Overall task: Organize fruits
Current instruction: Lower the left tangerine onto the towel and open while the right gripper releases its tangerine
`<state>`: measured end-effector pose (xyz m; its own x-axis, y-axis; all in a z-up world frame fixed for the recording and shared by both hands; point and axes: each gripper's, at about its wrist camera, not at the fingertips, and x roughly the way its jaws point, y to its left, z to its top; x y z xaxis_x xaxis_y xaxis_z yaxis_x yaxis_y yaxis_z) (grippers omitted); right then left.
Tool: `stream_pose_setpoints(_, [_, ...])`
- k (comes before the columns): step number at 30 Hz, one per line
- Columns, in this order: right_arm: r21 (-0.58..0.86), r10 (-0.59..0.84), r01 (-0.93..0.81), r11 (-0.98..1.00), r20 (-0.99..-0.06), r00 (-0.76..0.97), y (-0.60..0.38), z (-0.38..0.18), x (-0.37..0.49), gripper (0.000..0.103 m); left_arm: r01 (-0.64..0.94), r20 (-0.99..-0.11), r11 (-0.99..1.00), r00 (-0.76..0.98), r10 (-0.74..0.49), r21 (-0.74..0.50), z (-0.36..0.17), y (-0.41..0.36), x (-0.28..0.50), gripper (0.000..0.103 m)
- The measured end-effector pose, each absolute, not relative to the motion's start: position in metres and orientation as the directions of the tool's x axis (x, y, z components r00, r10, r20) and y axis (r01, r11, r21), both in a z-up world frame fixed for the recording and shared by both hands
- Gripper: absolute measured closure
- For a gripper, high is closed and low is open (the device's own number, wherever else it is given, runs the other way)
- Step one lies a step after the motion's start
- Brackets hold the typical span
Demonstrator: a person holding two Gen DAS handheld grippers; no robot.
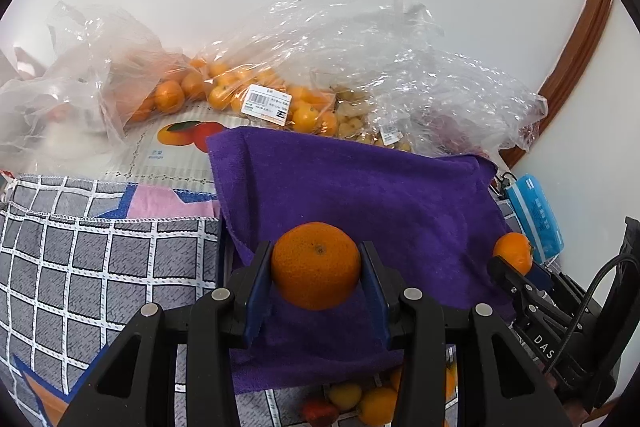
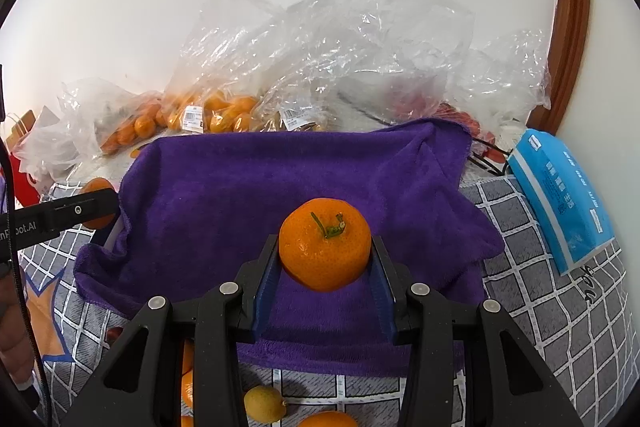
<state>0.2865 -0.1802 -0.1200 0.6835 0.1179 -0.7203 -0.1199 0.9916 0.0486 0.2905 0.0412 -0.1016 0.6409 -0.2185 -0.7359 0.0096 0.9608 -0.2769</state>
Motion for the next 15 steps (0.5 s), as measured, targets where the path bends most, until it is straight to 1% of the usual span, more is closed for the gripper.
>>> stream_pose_setpoints(7, [0.055, 0.124, -0.123, 0.991, -0.730, 0.672, -0.182, -0.129, 0.296, 0.060, 0.019, -0.744, 0.963, 0.630, -0.221, -0.269, -0.108, 0.034, 0.303, 0.063])
stream_pose_setpoints(15, [0.055, 0.125, -0.129, 0.990, -0.762, 0.636, -0.180, -0.152, 0.305, 0.060, 0.015, -0.774, 0.966, 0.595, -0.217, -0.260, -0.131, 0.021, 0.319, 0.062])
